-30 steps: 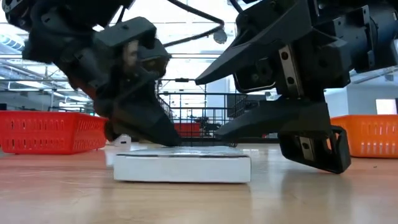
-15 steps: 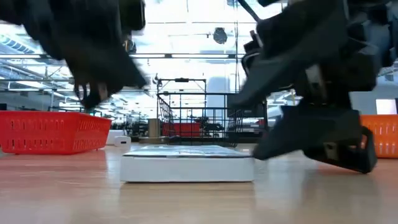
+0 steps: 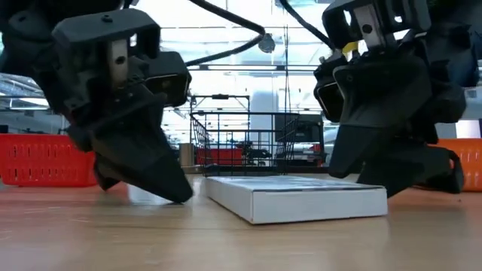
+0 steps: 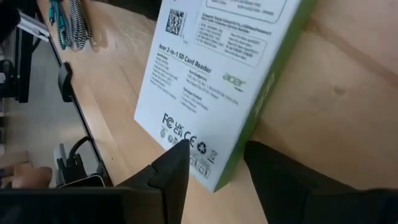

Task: Pick and place items into bin
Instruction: Put the card reader box into the orange bin

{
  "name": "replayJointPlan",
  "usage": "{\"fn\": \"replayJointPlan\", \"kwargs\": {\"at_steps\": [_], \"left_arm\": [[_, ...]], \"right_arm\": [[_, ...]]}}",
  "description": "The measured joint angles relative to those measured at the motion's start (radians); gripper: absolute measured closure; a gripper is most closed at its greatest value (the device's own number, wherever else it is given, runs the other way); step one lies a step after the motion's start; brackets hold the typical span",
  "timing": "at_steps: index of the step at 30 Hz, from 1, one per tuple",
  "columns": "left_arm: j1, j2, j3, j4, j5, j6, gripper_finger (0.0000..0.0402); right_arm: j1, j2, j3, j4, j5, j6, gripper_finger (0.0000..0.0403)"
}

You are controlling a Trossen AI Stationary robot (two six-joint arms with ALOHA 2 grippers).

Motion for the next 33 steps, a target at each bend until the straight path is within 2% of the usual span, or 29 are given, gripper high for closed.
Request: {"fn": "replayJointPlan", "kwargs": {"at_steps": [5,19,23,28,33], "left_arm": [[0.006,0.023,0.000,0.090,0.006,0.043,0.0371],[0.008,0.025,-0.005,0.073,0.037,0.039,0.0371],[0.007,0.025,-0.005,0.074,0.036,0.037,0.0371],[0.008,0.026,-0.002,0.074,0.024,0.026,0.0371],[0.007,0.027,-0.003,0.076,0.020,0.052,0.0371]], "right_arm": [[-0.016,0.007,-0.001,0.043,-0.005,-0.032,0.0243],[-0.027,0.051,-0.004,0.257,-0.012,-0.076,0.0243],[-0.027,0.051,-0.002,0.240,-0.012,-0.085,0.0243],[-0.026,0.049,0.004,0.116,0.002,-0.035,0.0251],[0.002,0.050,-0.002,0.219,0.073,-0.075,0.0256]]}}
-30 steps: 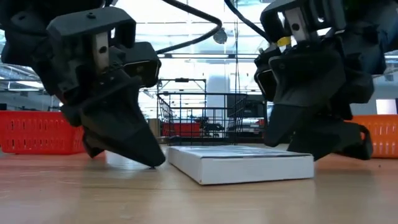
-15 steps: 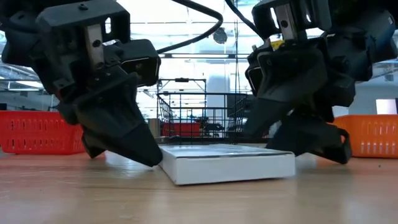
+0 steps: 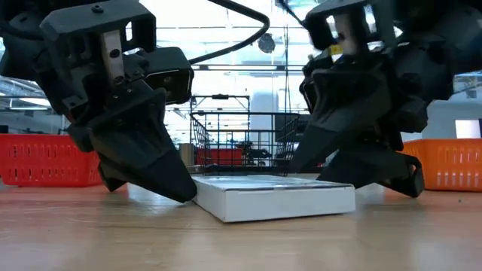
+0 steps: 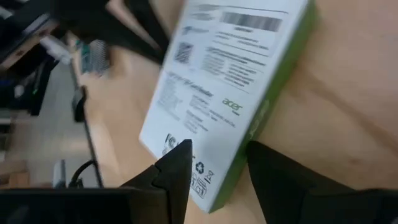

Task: Pick and place items into bin
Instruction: Put the card reader box into the orange bin

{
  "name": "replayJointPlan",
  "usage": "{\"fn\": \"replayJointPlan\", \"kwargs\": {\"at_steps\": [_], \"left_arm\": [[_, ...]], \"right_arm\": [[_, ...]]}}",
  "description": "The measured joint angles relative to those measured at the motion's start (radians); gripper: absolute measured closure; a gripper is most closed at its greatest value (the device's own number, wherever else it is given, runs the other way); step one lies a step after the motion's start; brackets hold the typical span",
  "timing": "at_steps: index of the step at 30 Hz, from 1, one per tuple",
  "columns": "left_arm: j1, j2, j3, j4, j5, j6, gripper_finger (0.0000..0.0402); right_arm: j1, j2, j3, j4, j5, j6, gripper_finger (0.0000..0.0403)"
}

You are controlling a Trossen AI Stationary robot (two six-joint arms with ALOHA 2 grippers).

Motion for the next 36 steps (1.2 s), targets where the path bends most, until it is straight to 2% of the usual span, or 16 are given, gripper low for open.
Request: {"fn": "replayJointPlan", "kwargs": {"at_steps": [6,12,16,20,25,30,36], "left_arm": [[-0.003,0.000,0.000,0.001,-0.001,0.026,0.0371],[-0.002,0.000,0.001,0.006,-0.013,0.033,0.0371],[0.000,0.001,0.001,0.007,-0.014,0.038,0.0371],[0.001,0.001,0.001,0.006,-0.016,0.045,0.0371],[0.002,0.001,0.001,0.006,-0.018,0.051,0.0371],[0.002,0.001,0.000,0.007,-0.029,0.057,0.0371],[0.002,0.003,-0.003,0.041,-0.039,0.069,0.0371]], "right_arm": [[0.039,0.002,0.001,0.011,0.035,-0.091,0.0257],[0.104,0.006,0.000,-0.005,0.194,-0.355,0.0258],[0.124,0.003,0.002,-0.065,0.241,-0.362,0.0258],[0.136,0.002,0.003,-0.069,0.229,-0.361,0.0257],[0.158,0.002,0.002,-0.044,0.215,-0.433,0.0260],[0.158,0.028,-0.002,0.111,0.176,-0.528,0.0261],[0.154,0.116,0.001,0.229,0.186,-0.546,0.0262]]}}
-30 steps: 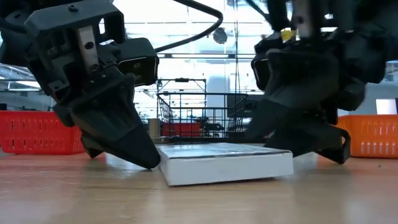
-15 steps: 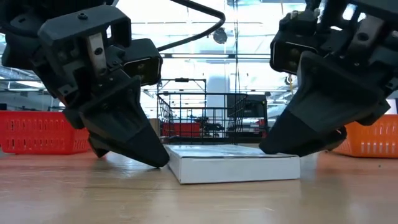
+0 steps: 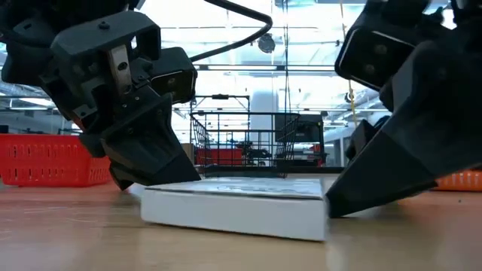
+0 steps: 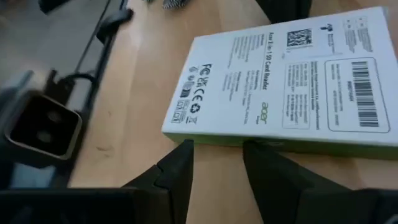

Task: Pick and place items into bin
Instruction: Put the card reader box into the orange bin

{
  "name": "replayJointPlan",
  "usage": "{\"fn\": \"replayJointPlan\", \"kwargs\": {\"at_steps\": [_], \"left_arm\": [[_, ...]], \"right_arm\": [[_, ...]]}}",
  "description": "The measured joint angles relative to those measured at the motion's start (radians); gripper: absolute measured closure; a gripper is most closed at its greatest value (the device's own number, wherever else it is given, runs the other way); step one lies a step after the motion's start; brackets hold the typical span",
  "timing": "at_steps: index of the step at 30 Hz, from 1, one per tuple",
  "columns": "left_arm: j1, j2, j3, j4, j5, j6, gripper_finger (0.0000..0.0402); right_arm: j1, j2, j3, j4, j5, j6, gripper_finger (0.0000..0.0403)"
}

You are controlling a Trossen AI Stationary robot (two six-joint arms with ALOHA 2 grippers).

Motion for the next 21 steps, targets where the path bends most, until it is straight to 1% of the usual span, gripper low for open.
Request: {"fn": "replayJointPlan", "kwargs": {"at_steps": [6,9,12,15,17,19,21], "left_arm": [[0.003,0.000,-0.001,-0.001,-0.006,-0.008,0.0371],[0.007,0.000,0.000,-0.002,-0.008,-0.009,0.0371],[0.007,0.000,0.000,0.001,-0.009,-0.009,0.0371],[0.007,0.000,0.002,0.002,-0.008,-0.009,0.0371],[0.006,0.000,0.002,0.001,-0.005,-0.009,0.0371],[0.006,0.000,0.002,0.001,-0.003,-0.010,0.0371],[0.006,0.000,0.002,0.000,0.000,-0.013,0.0371]], "right_arm": [[0.001,0.084,0.004,0.134,0.025,-0.056,0.0262],[0.000,0.085,0.005,0.137,0.007,-0.049,0.0262],[0.005,0.054,0.004,0.128,-0.008,-0.064,0.0262],[0.020,0.017,-0.003,0.077,0.039,-0.107,0.0267],[0.024,-0.011,-0.002,0.004,0.071,-0.115,0.0274],[0.024,-0.031,0.001,-0.084,0.100,-0.064,0.0282],[0.030,-0.031,0.001,-0.132,0.125,-0.015,0.0288]]}}
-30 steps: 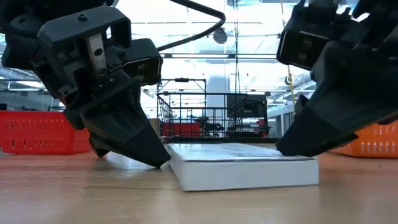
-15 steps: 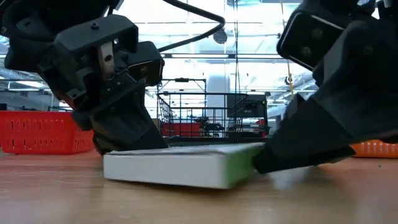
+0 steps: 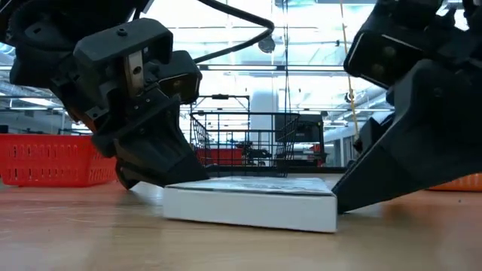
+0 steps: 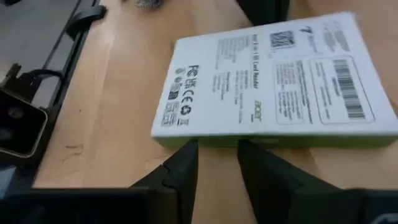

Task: Pick and place items into bin
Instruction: Put the card reader box into the orange bin

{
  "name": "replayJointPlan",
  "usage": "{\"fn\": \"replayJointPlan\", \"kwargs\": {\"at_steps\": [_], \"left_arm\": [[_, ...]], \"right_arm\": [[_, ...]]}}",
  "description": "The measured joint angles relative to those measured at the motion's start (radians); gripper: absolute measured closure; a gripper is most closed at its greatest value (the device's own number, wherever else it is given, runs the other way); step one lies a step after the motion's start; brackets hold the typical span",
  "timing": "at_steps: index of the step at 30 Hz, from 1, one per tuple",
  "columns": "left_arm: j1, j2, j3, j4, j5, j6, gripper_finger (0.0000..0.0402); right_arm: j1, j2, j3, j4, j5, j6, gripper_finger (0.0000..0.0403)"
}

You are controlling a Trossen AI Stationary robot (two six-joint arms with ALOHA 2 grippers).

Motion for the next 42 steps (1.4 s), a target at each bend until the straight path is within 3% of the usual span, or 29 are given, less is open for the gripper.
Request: {"fn": "replayJointPlan", "kwargs": {"at_steps": [8,14,33,38,42], "left_arm": [[-0.004,-0.002,0.002,0.020,0.066,-0.022,0.0371],[-0.006,0.000,0.000,0.063,0.084,0.013,0.0371],[0.022,0.001,0.009,0.067,0.035,0.021,0.0371],[0.048,0.005,0.016,0.089,-0.026,0.026,0.0371],[0.050,0.005,0.017,0.112,0.016,0.035,0.0371]], "right_arm": [[0.034,-0.001,0.002,-0.044,0.061,0.003,0.0303],[0.017,0.000,0.001,-0.018,0.072,-0.101,0.0308],[-0.004,0.001,-0.004,0.056,0.121,-0.199,0.0308],[-0.004,-0.009,0.008,0.187,0.130,-0.255,0.0308],[-0.007,-0.014,0.009,0.292,0.152,-0.309,0.0309]]}}
